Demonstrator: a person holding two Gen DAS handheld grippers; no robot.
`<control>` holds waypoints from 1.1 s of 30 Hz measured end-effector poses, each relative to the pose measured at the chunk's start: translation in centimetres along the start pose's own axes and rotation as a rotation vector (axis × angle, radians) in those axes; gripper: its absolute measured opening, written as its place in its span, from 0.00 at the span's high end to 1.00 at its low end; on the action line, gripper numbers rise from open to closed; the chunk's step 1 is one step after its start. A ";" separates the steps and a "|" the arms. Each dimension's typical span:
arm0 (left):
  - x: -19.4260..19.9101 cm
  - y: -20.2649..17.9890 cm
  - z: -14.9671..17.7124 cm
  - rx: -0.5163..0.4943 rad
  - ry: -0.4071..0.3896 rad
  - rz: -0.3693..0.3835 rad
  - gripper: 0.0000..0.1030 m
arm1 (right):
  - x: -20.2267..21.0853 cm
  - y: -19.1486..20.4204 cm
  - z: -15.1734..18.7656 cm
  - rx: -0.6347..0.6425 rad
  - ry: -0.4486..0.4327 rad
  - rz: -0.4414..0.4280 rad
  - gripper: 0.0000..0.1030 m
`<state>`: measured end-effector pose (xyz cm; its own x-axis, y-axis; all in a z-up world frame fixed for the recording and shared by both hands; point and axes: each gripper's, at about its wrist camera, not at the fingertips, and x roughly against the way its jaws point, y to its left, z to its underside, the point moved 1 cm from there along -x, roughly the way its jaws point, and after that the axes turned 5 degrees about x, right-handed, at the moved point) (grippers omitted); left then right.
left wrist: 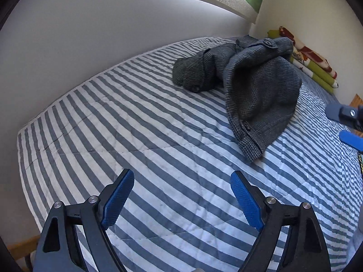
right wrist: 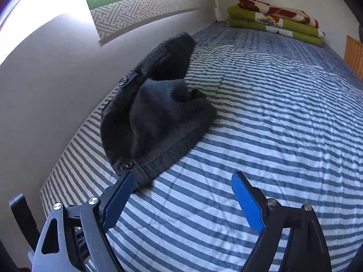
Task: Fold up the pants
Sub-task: 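Reach the right tool to the grey houndstooth trousers and close on them, then lift and drag the trousers across the bed with the right tool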
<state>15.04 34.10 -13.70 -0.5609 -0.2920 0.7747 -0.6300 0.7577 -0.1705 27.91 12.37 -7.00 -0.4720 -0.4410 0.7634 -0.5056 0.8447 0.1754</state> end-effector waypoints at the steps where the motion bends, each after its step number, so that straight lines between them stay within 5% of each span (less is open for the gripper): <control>1: -0.1 0.6 -0.1 0.015 0.001 0.001 0.15 | -0.8 1.1 -0.6 0.014 0.000 -0.014 0.18; 5: -0.1 3.3 -0.8 0.083 -0.014 -0.028 0.20 | -4.1 4.7 -2.1 0.035 0.029 -0.092 0.18; 11: -0.6 5.7 -1.4 0.164 -0.005 -0.039 0.20 | -9.6 9.2 -3.2 0.127 0.080 -0.028 0.28; 14: -0.7 5.5 -1.4 0.146 -0.005 -0.048 0.20 | -11.9 10.6 -3.2 0.174 0.132 0.008 0.49; 16: -0.7 5.1 -1.3 0.135 -0.001 -0.037 0.20 | -12.9 10.6 -3.1 0.180 0.172 0.021 0.85; 18: -0.6 4.6 -1.3 0.120 0.000 -0.032 0.20 | -12.8 9.8 -3.5 0.159 0.177 0.032 0.94; 33: 0.3 3.4 -0.8 0.079 -0.021 -0.031 0.20 | -0.8 0.6 -0.5 0.116 0.016 0.183 0.97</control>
<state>13.12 36.99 -13.54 -0.5511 -0.3278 0.7673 -0.6872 0.7000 -0.1945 28.38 13.36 -7.18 -0.5522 -0.2779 0.7860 -0.4925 0.8695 -0.0386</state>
